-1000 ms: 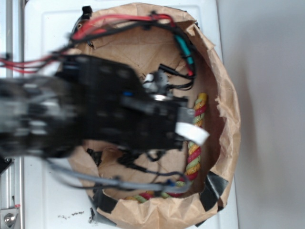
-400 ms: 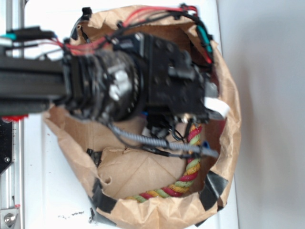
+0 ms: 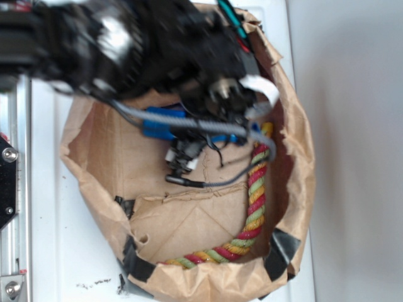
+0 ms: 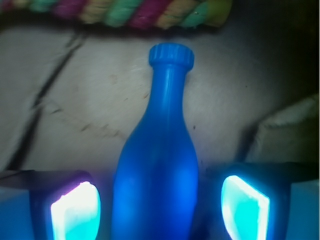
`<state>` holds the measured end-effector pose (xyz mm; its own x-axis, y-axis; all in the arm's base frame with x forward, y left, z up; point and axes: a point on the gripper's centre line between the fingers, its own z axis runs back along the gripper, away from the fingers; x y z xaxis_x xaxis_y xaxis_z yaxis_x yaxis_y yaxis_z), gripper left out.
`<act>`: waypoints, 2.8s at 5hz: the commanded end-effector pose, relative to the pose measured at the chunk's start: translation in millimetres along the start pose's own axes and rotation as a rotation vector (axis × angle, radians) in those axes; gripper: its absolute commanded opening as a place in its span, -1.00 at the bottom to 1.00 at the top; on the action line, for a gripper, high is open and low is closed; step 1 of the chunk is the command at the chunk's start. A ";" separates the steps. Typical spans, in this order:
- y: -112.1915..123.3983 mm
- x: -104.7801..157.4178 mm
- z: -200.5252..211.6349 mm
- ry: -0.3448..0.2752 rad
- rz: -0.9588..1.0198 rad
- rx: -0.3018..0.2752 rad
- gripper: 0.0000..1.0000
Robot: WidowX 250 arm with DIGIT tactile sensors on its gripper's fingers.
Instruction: Grab the blue bottle.
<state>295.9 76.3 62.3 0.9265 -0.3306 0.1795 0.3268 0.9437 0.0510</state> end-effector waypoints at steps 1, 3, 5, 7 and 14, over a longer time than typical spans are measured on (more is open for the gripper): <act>17.1 -1.2 16.9 -0.059 0.022 0.037 1.00; 7.7 10.1 -1.0 -0.022 0.024 0.095 1.00; -2.2 5.6 8.6 -0.013 -0.022 0.049 1.00; -2.7 -0.1 29.6 -0.022 -0.027 -0.023 1.00; -30.6 9.9 -15.2 0.107 -0.038 0.081 -1.00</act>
<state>285.5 51.0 36.9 0.9397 -0.3410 0.0278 0.3362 0.9354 0.1100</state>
